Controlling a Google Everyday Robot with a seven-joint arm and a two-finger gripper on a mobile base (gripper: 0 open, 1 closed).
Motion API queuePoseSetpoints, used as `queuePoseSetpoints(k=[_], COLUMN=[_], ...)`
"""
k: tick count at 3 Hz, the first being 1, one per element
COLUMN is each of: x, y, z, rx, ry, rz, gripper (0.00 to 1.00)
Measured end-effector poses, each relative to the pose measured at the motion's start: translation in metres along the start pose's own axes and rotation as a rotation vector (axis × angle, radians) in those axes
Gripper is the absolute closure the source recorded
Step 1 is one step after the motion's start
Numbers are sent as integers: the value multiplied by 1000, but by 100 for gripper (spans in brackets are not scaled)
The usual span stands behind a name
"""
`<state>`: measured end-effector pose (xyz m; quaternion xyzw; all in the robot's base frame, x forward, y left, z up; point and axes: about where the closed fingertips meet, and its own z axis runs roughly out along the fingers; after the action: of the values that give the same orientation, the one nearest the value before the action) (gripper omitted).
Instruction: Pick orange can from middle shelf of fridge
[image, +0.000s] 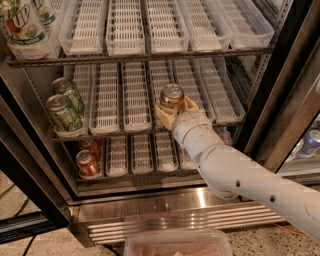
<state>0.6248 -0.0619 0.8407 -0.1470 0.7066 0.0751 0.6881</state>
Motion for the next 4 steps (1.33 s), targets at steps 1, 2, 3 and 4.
queuePoseSetpoints(k=[1, 2, 3, 4], x=[0, 0, -1, -5], y=[0, 0, 0, 2], z=[0, 0, 0, 0], rx=[0, 0, -1, -11], ry=[0, 0, 1, 15], rz=[0, 0, 2, 22], gripper=[95, 100, 100, 100])
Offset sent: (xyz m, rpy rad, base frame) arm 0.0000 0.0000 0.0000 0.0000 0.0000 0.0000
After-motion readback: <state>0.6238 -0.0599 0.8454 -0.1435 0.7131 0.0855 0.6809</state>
